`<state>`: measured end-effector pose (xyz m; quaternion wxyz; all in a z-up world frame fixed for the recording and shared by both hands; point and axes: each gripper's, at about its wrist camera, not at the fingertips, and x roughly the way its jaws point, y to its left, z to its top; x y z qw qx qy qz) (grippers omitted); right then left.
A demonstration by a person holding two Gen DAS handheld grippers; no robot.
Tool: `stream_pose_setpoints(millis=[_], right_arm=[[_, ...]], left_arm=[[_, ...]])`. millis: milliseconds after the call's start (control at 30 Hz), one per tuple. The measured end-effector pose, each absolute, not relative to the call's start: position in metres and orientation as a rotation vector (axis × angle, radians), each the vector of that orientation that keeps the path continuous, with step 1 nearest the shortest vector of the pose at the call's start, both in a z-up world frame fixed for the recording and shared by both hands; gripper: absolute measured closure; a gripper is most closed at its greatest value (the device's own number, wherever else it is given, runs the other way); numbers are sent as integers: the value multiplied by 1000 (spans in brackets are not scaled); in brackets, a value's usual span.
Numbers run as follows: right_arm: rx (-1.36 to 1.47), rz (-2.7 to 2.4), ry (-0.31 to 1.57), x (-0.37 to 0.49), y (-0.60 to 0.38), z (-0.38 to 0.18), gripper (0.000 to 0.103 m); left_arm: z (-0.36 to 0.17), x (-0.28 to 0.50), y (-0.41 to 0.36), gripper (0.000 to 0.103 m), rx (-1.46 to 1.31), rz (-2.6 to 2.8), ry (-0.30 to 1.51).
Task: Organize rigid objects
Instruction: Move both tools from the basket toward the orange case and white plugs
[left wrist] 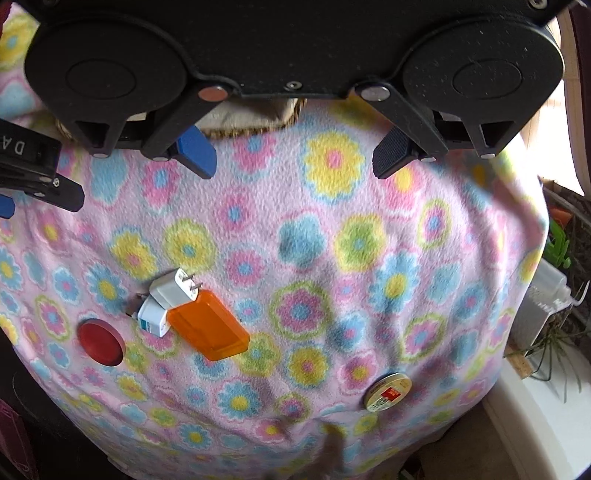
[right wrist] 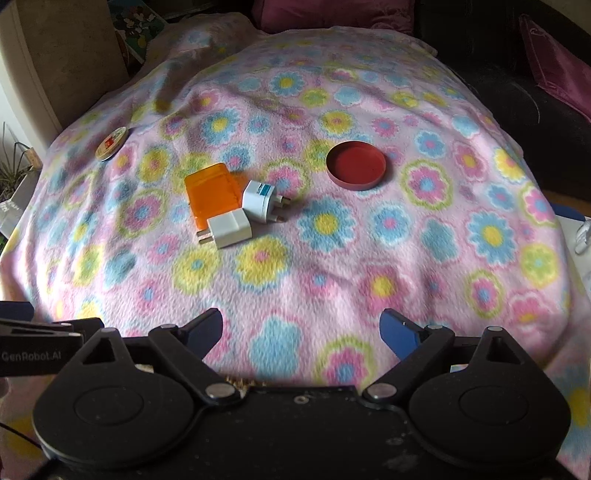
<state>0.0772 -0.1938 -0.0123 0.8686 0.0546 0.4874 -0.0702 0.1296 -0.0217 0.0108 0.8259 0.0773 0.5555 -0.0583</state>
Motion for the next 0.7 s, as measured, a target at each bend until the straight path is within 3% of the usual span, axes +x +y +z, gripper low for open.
stream_pose_setpoints(millis=[700], right_arm=[[176,-181,1020,190,-246,-54,9]], left_arm=[[-29,282,-89,14,96,-131,1232]])
